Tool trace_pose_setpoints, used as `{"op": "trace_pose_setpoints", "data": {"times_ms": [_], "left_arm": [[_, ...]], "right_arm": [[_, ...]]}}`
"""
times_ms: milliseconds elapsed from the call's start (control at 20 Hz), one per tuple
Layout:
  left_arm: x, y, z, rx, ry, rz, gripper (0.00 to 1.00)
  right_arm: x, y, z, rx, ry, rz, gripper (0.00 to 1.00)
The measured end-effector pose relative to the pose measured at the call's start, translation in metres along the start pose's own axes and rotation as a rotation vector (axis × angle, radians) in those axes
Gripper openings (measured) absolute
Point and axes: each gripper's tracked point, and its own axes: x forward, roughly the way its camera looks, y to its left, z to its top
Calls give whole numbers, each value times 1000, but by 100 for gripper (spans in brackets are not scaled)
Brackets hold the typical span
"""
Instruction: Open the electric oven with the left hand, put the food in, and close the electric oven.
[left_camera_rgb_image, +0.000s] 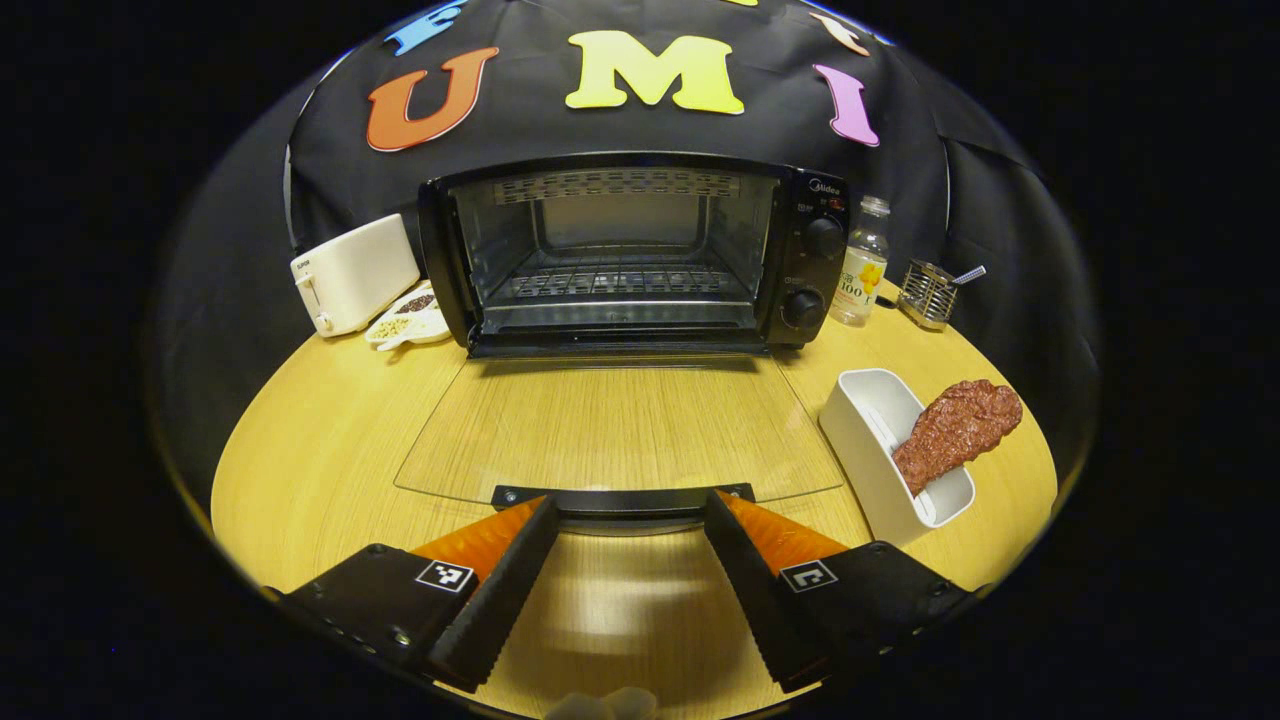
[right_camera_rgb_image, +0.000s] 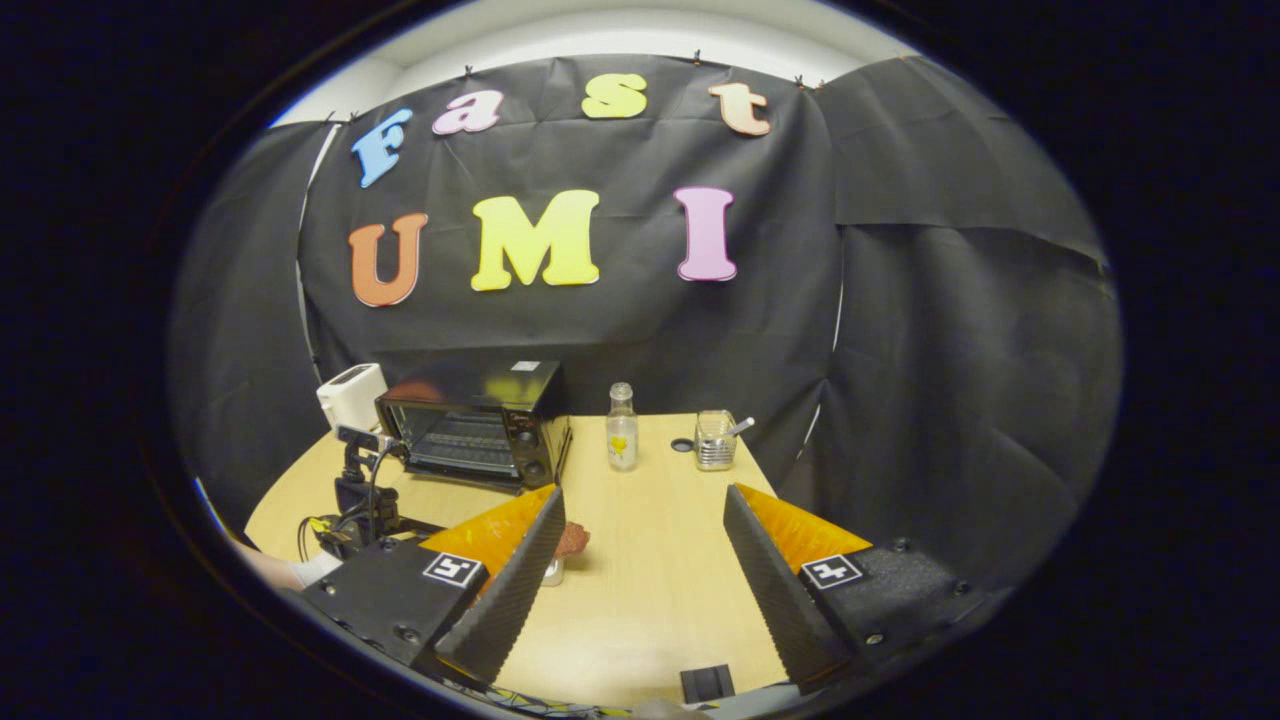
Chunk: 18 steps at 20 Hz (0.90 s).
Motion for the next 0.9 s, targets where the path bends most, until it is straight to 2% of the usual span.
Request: {"op": "trace_pose_setpoints", "data": {"times_ms": [300,600,750,900], "left_arm": [[-7,3,12,-5,-52,1,95],[-51,22,21,8,-99,38,97],[-81,32,23,8,-117,42,97],[-109,38,23,-35,-113,35,97]], "right_arm": [[14,-1,-17,29,42,32,100],[60,17,-60,102,179,148,100],[91,33,-82,81,246,217,97],[128,46,-104,72,329,281,95]]}}
